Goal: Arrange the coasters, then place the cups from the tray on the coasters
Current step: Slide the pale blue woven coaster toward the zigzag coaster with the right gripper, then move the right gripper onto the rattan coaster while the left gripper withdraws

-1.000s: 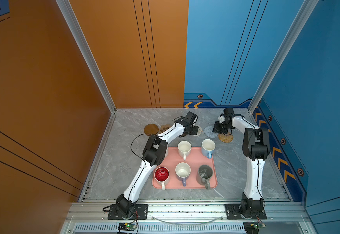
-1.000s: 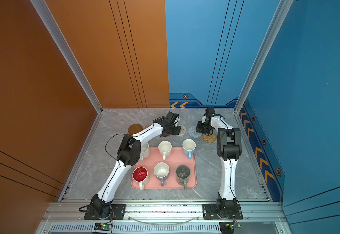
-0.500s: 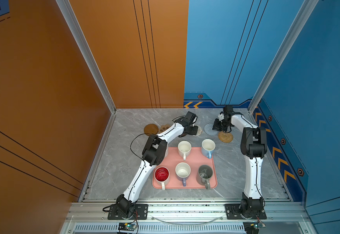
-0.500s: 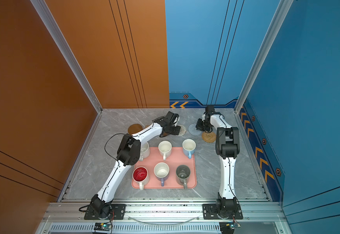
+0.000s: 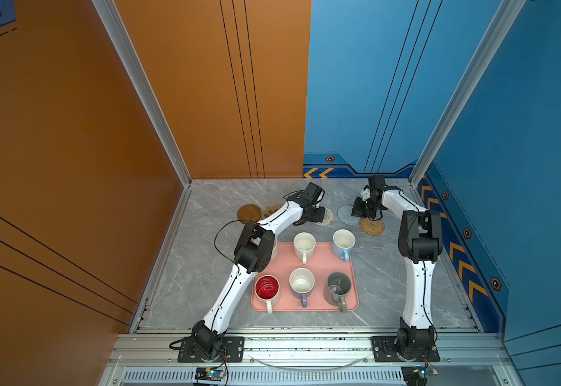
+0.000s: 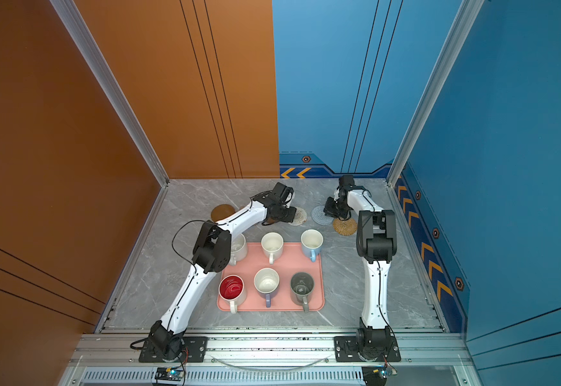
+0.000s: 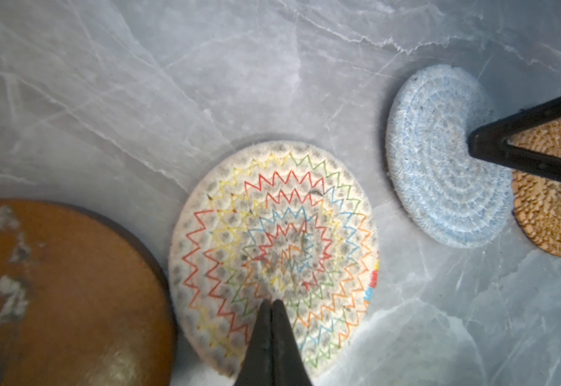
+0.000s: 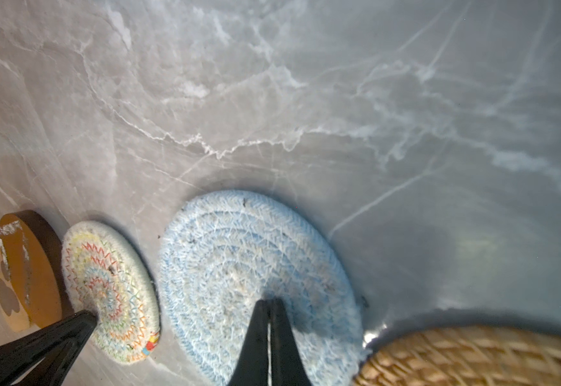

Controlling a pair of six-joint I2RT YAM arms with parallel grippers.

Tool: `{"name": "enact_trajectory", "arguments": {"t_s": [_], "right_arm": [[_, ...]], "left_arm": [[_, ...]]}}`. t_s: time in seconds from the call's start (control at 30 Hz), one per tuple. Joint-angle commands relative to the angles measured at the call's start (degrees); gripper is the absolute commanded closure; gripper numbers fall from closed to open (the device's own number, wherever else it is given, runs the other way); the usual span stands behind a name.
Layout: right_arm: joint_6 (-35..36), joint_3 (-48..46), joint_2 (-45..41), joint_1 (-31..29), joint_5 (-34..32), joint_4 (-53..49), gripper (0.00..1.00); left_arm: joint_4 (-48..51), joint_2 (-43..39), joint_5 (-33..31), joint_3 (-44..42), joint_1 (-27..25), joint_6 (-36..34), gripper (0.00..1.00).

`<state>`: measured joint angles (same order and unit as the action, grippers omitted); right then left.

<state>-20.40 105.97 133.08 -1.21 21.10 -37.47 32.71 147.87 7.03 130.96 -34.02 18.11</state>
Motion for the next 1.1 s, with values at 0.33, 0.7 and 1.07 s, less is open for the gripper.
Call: {"name": "enact_trajectory", "arguments": {"t_s": [0.33,0.7,1.07], "right_arm": [[0.6,0.7,-1.7,-0.6,-2.0,-5.6,0.88],[1.5,-2.6,-13.4,2.2,-4.1,-5.6,0.68],[3.4,-14.2,-17.2,7.8,-5.8,-5.1,0.91]], "left_arm": [[2.1,1.6,-0.9,7.7,0.8,0.9,0.98],[-0.4,-9.1,-0.6,5.2,1.2,-1.1,0.98],[-5.6,-27.8,-3.4,-15.7,1.8,-4.9,1.00]]}}
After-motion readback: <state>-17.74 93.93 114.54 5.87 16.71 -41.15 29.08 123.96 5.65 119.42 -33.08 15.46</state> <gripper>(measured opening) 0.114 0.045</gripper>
